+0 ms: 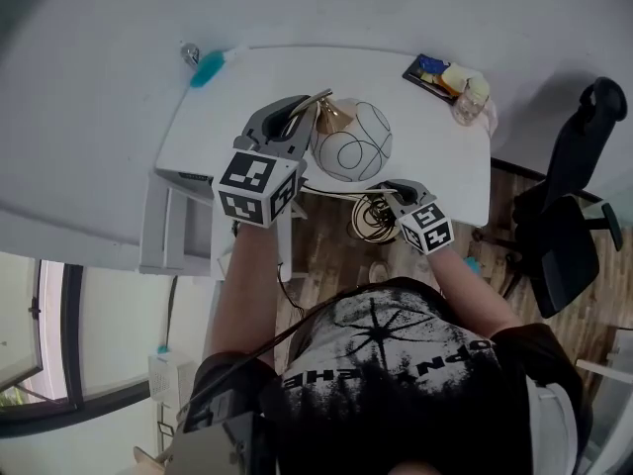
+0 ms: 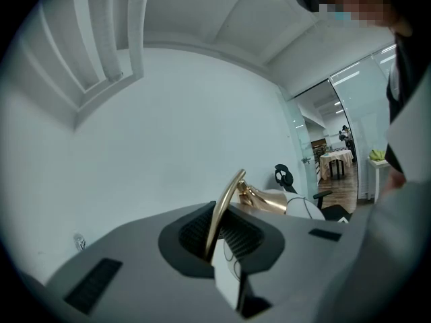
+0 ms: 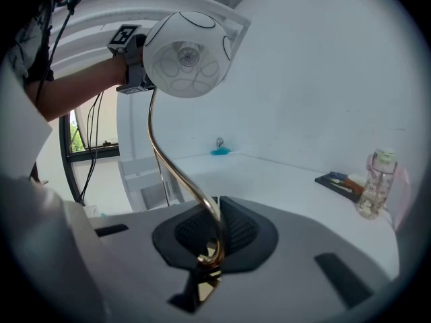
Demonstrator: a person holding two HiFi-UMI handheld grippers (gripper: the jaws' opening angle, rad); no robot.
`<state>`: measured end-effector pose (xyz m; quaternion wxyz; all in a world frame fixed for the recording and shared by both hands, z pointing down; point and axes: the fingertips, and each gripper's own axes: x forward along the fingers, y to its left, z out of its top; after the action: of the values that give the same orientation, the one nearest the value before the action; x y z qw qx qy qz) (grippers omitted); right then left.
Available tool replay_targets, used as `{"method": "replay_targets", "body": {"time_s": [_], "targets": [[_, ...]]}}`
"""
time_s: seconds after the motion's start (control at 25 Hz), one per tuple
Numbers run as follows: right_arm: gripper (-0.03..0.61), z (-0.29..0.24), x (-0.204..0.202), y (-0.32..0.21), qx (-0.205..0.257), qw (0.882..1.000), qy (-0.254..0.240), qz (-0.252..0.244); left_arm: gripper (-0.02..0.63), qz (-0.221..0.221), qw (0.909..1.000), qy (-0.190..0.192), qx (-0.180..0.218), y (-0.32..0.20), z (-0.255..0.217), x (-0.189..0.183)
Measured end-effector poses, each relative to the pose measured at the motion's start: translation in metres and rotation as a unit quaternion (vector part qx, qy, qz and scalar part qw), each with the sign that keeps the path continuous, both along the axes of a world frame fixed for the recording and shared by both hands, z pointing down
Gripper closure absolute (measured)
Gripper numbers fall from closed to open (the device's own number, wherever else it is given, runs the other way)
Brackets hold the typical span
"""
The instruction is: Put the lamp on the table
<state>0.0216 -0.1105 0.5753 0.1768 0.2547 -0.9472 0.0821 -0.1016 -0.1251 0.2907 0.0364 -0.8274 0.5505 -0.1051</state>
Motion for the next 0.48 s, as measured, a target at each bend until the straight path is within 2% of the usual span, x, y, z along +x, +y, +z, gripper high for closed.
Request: {"method": "replay_targets", "body": {"time_s": [0.48], "targets": [[0.557, 0.006, 0.007, -0.08, -0.008, 1.0, -0.002, -0.01, 0.586, -0.007, 0.9999, -0.011, -0.001, -0.078, 0.003, 0.014]]}}
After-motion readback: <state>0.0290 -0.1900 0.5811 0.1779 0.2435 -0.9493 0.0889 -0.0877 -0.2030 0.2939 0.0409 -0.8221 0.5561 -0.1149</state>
